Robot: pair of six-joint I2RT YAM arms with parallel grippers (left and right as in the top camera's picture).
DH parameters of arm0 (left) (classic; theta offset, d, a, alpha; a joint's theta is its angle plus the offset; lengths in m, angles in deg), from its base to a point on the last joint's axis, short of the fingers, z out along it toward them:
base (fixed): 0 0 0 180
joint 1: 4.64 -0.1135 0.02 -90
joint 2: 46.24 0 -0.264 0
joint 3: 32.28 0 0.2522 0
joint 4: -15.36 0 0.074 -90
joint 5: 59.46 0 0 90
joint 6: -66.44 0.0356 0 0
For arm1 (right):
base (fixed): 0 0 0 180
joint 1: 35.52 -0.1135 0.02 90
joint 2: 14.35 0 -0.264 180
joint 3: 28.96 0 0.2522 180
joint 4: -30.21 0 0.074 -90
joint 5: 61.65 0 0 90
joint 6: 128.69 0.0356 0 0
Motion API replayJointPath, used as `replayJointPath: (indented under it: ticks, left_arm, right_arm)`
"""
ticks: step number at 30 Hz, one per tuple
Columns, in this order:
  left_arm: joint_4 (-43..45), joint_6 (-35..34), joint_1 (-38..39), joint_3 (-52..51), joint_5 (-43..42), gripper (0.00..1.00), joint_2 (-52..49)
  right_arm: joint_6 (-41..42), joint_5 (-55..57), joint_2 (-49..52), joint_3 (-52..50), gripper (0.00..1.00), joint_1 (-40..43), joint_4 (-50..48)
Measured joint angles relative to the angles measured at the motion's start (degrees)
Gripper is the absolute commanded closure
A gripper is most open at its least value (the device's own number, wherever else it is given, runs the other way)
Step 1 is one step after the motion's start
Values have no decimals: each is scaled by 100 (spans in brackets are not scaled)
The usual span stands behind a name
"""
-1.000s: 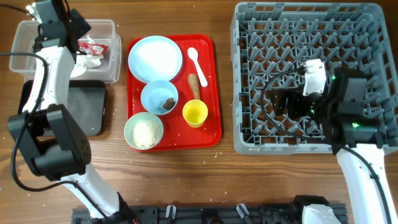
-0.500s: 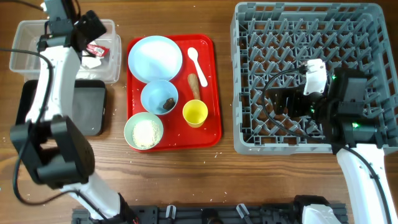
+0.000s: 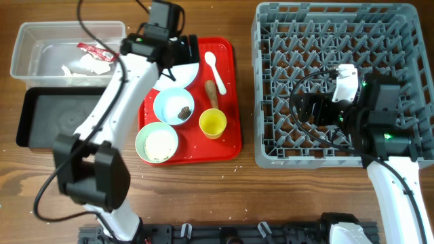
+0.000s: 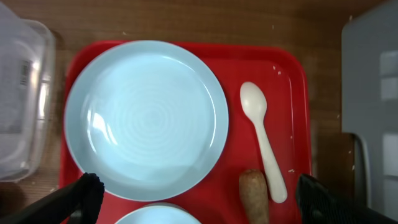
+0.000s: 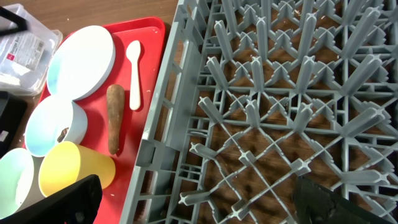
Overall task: Sort waste into correct bins and load items into the dishwasher rack
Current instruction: 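Reach the left gripper to the light-blue bowl and grasp its rim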
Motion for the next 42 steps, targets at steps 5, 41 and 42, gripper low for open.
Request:
replayJointPath:
  ticks: [5, 41, 42]
  left_arm:
    - [9, 227, 350, 0, 0, 0, -581]
    - [-1495, 313, -1543, 225, -1932, 1, 236]
    - [-1475, 315, -1587, 225, -1902, 2, 280]
  right_arm:
    - [0, 0, 0, 0, 0, 0, 0]
    - [2658, 922, 2046, 577, 16, -3377, -3744]
    - [2688, 955, 2068, 577, 16, -3405, -3753]
